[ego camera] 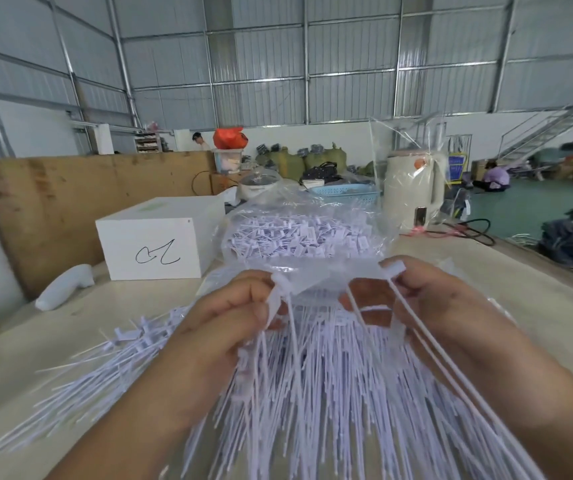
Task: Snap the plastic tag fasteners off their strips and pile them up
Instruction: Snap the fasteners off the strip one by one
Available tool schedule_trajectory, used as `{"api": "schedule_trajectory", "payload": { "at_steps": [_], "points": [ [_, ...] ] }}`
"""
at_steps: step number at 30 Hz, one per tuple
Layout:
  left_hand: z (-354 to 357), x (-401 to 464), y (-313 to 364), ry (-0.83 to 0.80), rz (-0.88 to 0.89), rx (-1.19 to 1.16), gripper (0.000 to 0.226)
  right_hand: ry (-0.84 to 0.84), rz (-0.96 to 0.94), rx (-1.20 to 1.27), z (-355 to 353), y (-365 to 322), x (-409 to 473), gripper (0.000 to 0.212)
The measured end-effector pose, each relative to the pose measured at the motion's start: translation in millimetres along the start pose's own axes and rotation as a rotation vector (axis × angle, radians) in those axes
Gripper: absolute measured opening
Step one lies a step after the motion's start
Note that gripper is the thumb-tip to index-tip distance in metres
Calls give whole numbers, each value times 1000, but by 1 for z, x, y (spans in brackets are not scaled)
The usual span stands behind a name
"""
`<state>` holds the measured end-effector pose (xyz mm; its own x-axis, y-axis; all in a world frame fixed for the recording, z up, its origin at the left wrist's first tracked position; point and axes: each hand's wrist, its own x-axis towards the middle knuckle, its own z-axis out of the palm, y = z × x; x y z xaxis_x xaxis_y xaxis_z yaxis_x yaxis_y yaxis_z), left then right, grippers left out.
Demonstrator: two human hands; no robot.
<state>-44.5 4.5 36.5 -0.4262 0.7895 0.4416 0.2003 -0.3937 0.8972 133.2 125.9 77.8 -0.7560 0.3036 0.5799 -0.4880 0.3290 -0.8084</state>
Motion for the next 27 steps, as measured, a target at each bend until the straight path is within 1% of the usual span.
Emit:
{"api": "schedule_trajectory", "payload": {
  "at_steps": [1,2,3,4,5,7,8,9,11,12,13,14,15,16,17,18,19,22,23,24,27],
  "points": [
    [-2,0,2,29,-10,2,28,-4,114,73,-15,22,-2,14],
    [-3,-1,4,51,-14,44,24,19,80,75,-17,16,-6,11],
    [-3,0,6,61,-6,110,22,76,89,24,-24,24,-14,12],
    [-2,-1,7,64,1,190,22,57,88,-67,-27,23,-14,16],
    [-1,-1,7,61,19,277,22,41,92,-109,-26,21,-10,24],
    [2,-3,5,34,56,459,23,56,43,-259,-24,21,-9,35],
    [4,-4,3,24,73,556,22,61,-30,-387,-25,17,-13,39],
    [5,-5,0,14,87,620,20,52,-122,-579,-21,11,-14,43],
    [6,-6,-2,5,80,706,16,9,-260,-1053,-14,5,-16,55],
    [7,-7,-2,7,74,743,15,14,-283,-1295,-11,5,-16,58],
    [7,-7,-3,10,76,769,16,5,-267,-1510,-7,6,-17,59],
    [8,-8,-3,12,73,790,17,8,-230,-1651,-3,7,-17,58],
    [10,-9,-2,14,81,806,19,3,-215,-1706,0,10,-18,57],
    [12,-9,-1,8,92,814,22,-21,-211,-1697,3,12,-19,61],
    [14,-10,0,-10,116,807,24,-58,-205,-1636,6,14,-21,68],
    [18,-10,0,-38,153,799,23,-100,-194,-1544,9,15,-21,71],
    [22,-11,2,-67,198,787,20,-130,-176,-1440,13,14,-21,69],
    [30,-13,2,-107,250,724,11,-241,13,-1272,22,16,-18,73],
    [30,-13,1,-106,244,706,11,-267,101,-1195,19,19,-19,69],
    [28,-13,1,-113,245,725,14,-261,119,-1128,13,22,-20,64],
    [14,-10,7,-202,273,1010,35,-195,-12,-1026,-4,26,-19,31]
  ]
}}
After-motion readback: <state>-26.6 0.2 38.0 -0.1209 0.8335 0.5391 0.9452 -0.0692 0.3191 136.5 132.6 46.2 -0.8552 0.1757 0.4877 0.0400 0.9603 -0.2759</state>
